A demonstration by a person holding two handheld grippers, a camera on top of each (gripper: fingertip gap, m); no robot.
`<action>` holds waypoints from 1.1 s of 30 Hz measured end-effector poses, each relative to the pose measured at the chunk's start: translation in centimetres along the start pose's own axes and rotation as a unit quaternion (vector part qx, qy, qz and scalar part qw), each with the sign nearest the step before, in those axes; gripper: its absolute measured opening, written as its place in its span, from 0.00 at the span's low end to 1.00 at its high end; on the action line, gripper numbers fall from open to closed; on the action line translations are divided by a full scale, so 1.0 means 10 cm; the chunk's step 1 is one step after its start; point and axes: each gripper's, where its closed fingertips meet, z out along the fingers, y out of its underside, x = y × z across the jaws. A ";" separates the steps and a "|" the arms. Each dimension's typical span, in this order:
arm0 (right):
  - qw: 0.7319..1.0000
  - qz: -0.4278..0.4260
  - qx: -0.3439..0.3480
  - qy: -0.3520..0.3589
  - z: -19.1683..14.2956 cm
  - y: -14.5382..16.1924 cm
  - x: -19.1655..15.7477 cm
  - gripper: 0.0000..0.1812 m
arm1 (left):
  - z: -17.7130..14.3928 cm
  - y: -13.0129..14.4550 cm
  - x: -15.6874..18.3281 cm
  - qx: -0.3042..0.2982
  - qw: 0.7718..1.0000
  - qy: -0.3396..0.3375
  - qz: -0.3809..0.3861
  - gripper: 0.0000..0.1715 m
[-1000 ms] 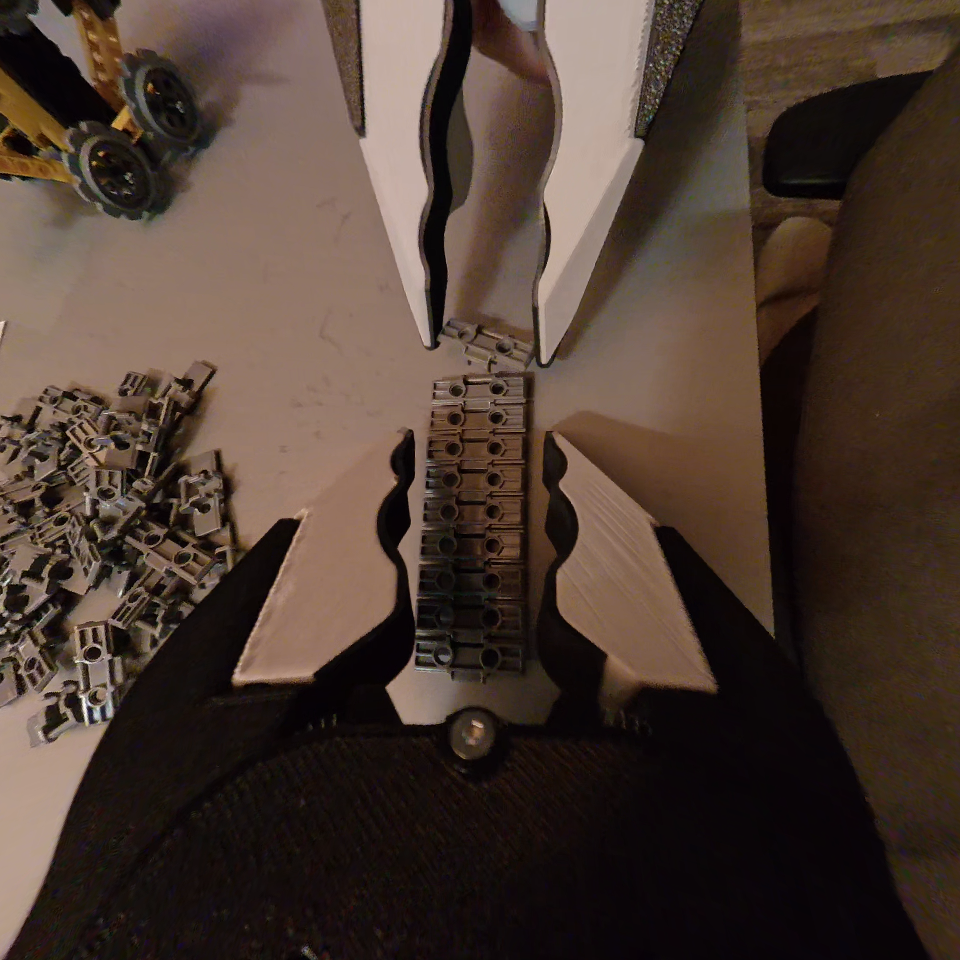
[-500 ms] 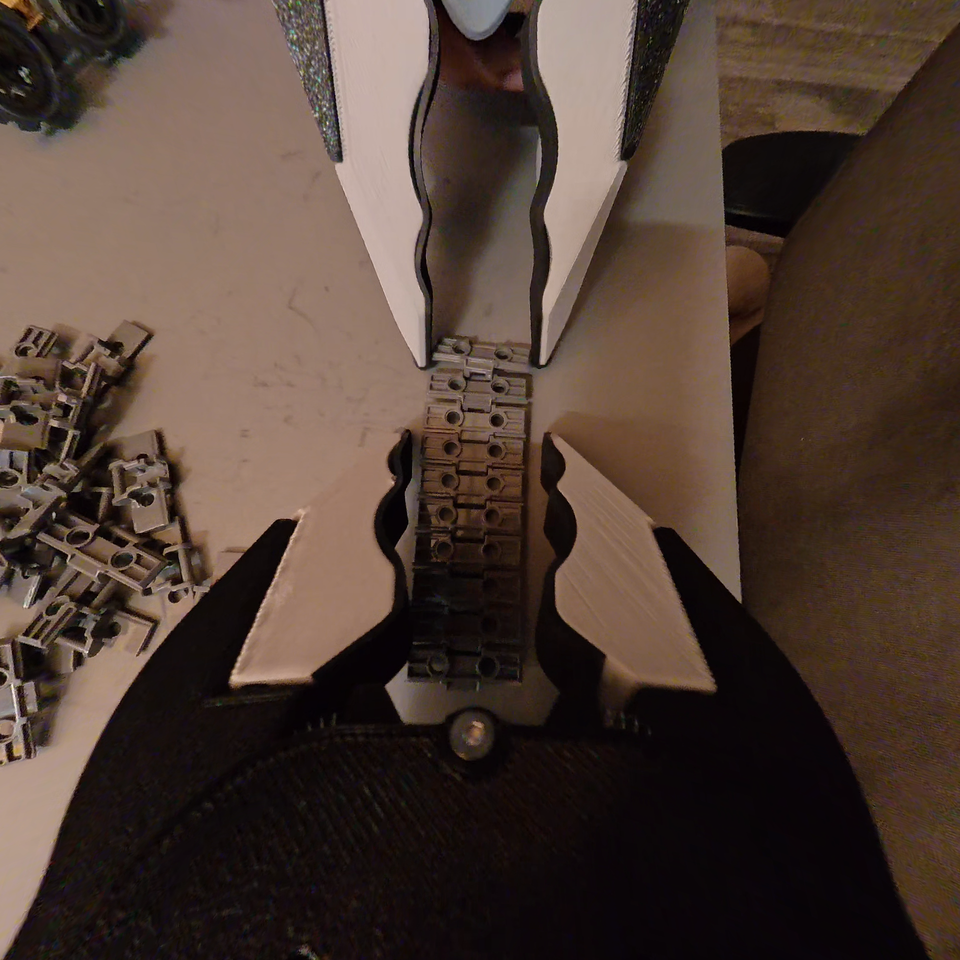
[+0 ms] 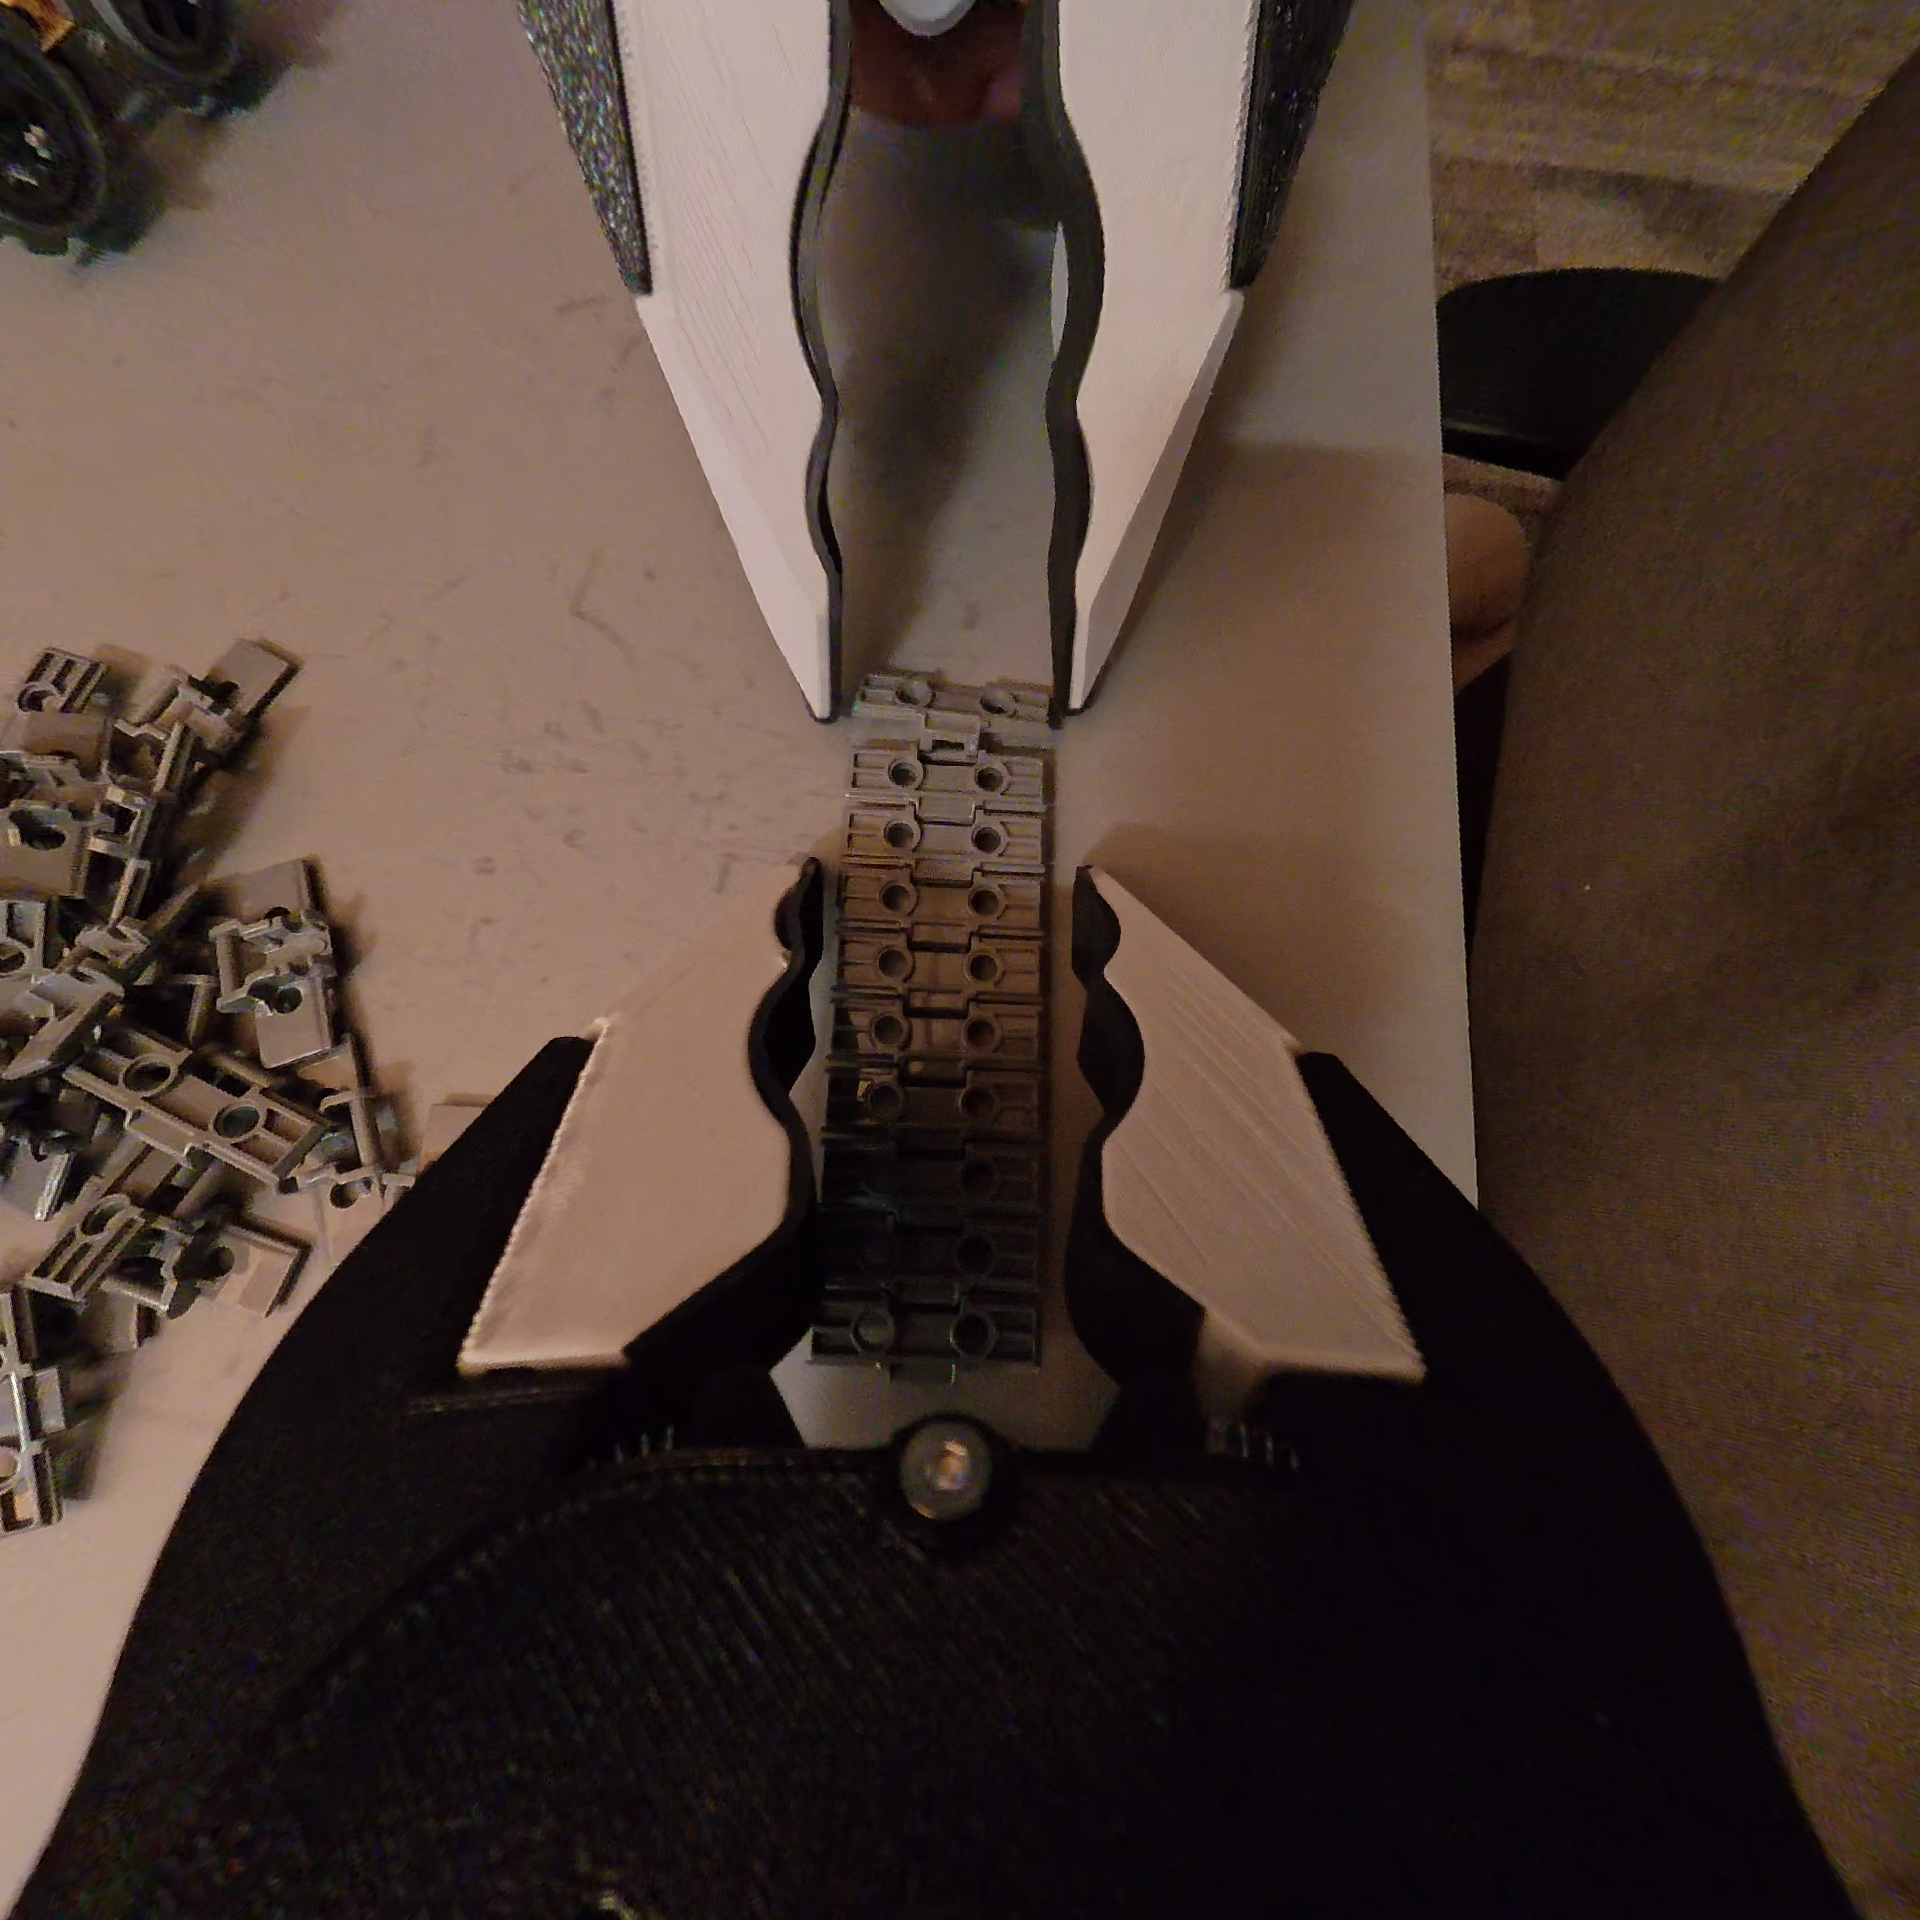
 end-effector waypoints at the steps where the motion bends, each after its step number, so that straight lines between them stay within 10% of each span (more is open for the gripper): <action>1: 1.000 0.003 0.000 0.002 -0.01 0.00 0.01 0.24 | 0.00 0.00 0.00 0.000 1.000 0.000 0.000 0.27; 15: 0.997 0.077 0.029 0.001 -0.06 -0.04 -0.02 0.00 | 0.00 0.00 0.00 -0.001 1.000 0.000 -0.001 0.27; 33: 0.990 0.132 -0.056 -0.001 0.02 -0.06 -0.01 0.00 | 0.01 -0.02 0.01 0.002 1.000 0.006 -0.005 0.21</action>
